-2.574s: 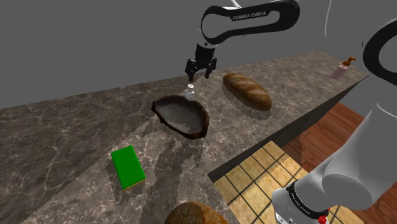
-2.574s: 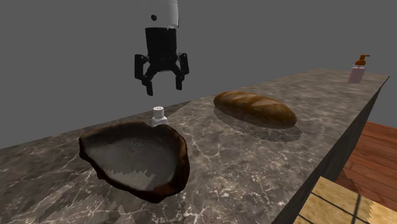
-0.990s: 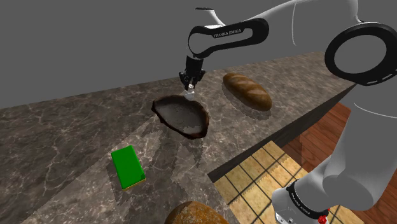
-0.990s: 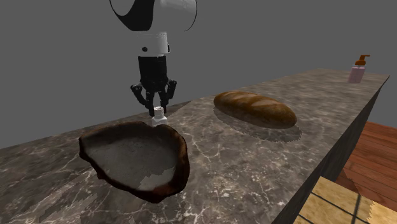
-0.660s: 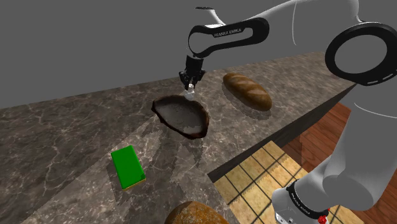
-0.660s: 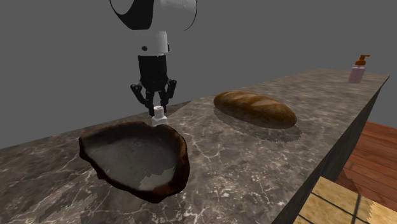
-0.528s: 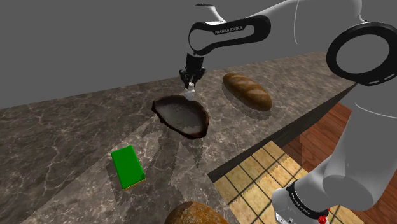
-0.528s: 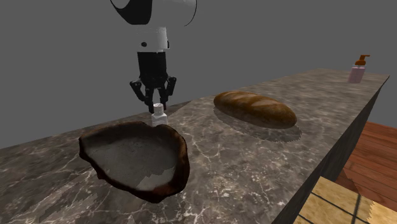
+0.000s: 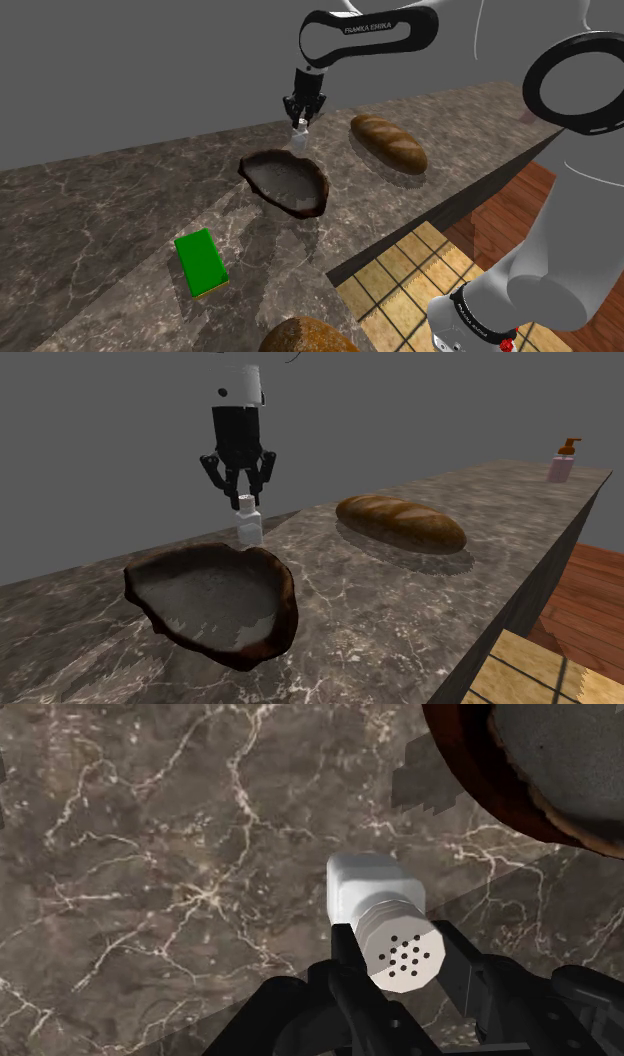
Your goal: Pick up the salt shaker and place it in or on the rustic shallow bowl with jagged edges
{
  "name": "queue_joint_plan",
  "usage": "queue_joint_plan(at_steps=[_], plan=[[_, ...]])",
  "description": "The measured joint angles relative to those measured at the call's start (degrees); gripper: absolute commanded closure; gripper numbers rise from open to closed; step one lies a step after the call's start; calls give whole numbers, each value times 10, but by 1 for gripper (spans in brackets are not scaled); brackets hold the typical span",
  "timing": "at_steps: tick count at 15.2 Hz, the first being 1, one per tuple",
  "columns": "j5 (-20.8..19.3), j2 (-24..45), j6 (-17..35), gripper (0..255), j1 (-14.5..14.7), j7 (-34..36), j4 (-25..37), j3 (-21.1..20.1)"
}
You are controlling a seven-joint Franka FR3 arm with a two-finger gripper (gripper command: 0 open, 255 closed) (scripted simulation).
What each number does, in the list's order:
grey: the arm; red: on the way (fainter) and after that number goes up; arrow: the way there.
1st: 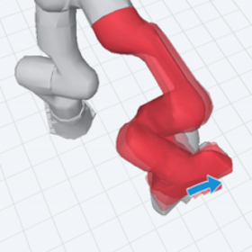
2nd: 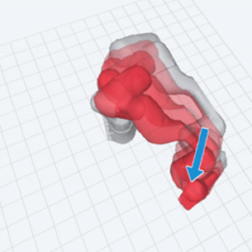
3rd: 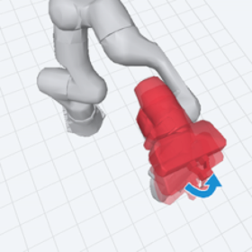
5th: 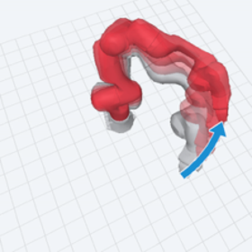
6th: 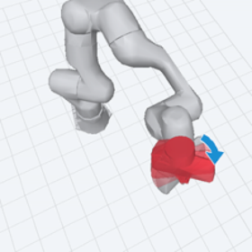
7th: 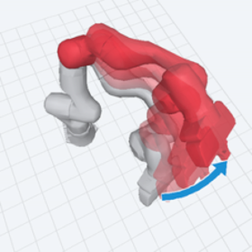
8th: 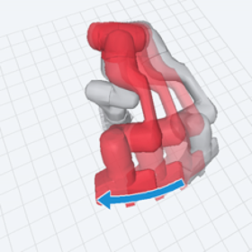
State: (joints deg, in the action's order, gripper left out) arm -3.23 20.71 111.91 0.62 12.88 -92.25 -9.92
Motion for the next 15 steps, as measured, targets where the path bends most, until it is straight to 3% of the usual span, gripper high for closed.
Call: queue_joint_plan(at_steps=[15], plan=[[4,-17,-108,255,0,-4,91,-2]])
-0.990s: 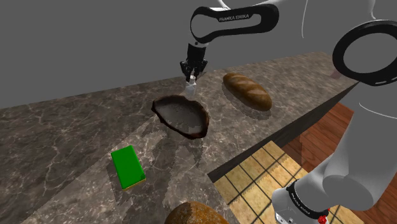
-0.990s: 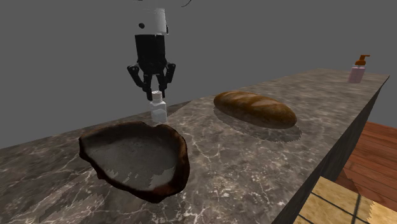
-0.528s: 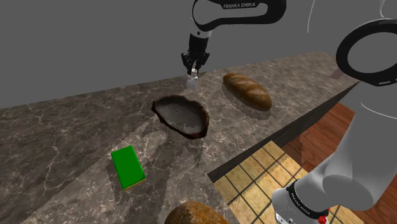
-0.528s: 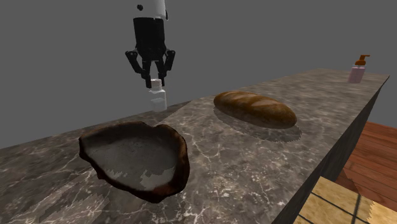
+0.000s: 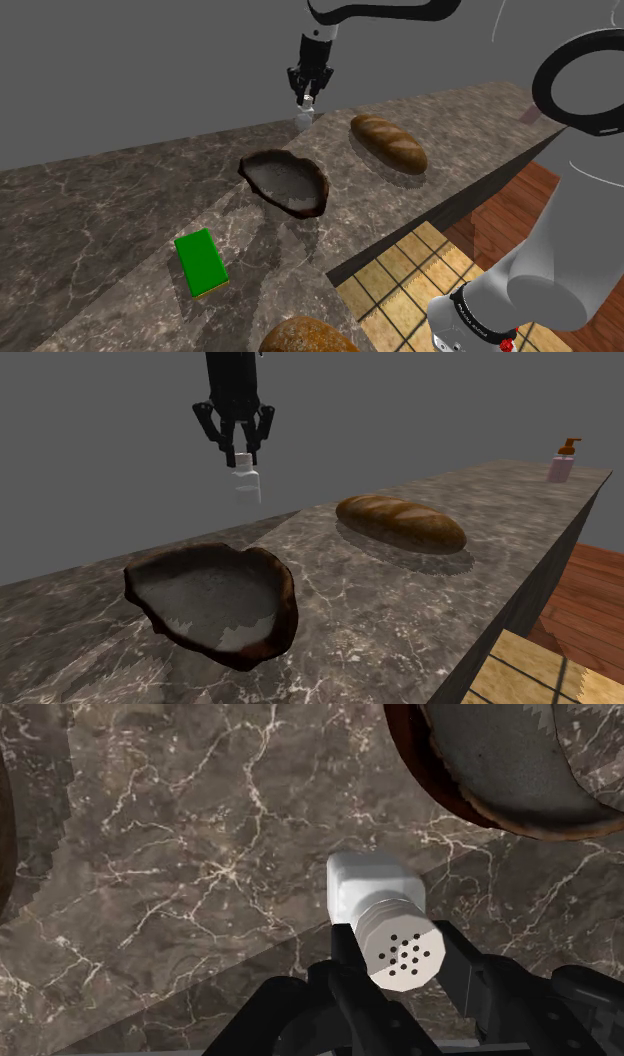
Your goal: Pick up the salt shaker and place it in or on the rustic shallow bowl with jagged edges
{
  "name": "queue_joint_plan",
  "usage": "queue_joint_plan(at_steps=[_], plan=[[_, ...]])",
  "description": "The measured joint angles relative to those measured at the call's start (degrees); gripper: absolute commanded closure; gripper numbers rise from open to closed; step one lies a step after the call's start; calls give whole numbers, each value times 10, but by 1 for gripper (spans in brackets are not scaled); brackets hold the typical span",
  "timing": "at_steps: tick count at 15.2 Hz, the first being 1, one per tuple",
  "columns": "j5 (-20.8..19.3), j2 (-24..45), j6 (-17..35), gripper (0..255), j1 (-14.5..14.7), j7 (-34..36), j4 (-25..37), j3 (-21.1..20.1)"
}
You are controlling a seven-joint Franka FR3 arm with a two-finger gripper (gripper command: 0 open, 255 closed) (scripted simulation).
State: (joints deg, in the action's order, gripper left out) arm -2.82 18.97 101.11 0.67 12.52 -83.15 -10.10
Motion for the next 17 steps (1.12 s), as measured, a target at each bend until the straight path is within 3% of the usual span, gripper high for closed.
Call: queue_joint_plan(at_steps=[7,17], plan=[[-1,7,-57,255,3,1,64,-1],[20,-129,-51,255,42,76,-77,-35]])
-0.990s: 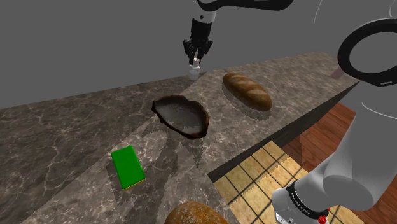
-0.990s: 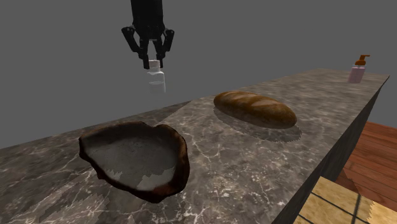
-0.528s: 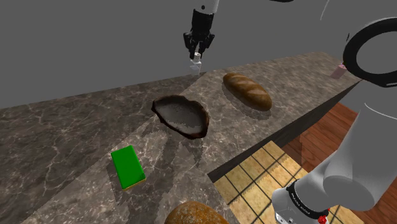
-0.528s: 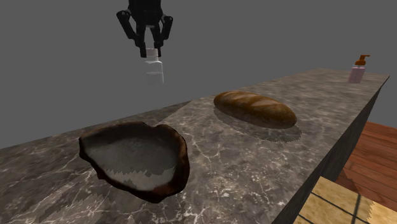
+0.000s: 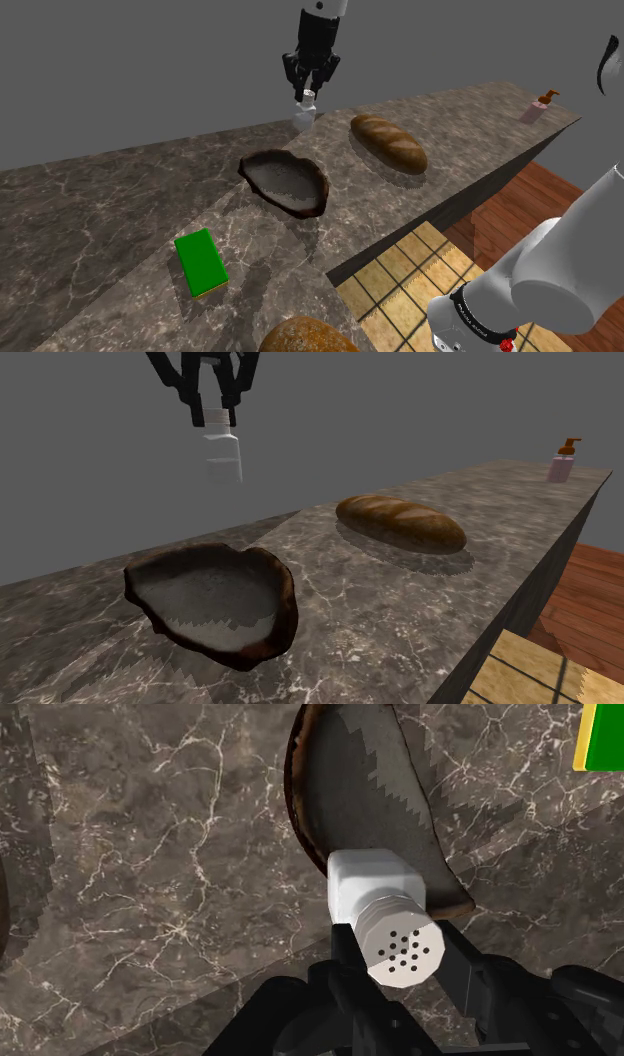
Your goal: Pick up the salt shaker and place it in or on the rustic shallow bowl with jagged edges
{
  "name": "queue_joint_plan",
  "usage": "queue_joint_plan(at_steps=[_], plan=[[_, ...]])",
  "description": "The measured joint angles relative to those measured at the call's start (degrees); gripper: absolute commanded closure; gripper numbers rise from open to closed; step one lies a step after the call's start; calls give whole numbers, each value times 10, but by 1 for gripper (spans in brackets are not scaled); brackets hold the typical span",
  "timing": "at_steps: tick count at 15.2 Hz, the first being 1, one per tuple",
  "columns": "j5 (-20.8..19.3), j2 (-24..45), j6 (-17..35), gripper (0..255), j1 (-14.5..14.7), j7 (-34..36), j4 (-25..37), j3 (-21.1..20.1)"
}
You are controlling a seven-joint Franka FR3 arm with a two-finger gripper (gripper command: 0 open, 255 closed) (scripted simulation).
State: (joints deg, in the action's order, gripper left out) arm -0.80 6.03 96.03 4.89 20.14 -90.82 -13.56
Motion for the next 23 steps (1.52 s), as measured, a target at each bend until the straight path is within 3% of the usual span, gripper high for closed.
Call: queue_joint_plan(at_steps=[6,23], plan=[[9,-41,7,255,19,36,-47,-17],[9,-39,136,255,19,36,-174,-18]])
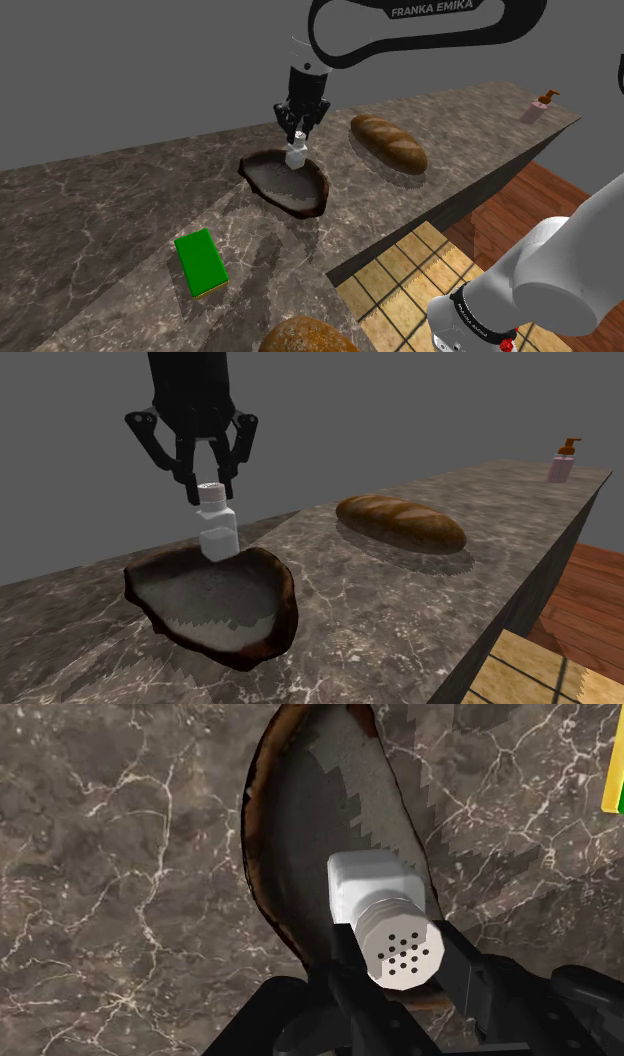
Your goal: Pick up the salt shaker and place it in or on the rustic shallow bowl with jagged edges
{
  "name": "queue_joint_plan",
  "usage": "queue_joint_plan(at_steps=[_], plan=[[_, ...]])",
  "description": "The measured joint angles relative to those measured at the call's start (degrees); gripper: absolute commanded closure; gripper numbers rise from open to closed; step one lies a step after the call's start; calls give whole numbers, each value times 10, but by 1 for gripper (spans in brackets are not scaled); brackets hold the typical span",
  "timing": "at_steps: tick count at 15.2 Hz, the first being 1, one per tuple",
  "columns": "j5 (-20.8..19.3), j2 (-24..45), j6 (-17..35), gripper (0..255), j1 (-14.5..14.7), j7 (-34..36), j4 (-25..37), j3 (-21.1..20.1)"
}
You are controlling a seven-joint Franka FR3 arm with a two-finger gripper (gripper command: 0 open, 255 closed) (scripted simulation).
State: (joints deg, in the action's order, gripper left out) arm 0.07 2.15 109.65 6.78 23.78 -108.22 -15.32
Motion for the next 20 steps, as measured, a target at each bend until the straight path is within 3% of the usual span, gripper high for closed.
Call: queue_joint_plan(at_steps=[8,9,15,20], plan=[[-1,4,18,255,0,1,-14,0],[-1,4,18,0,0,1,-14,0],[-1,4,18,0,0,1,-14,0],[1,-4,-45,0,0,0,42,0]])
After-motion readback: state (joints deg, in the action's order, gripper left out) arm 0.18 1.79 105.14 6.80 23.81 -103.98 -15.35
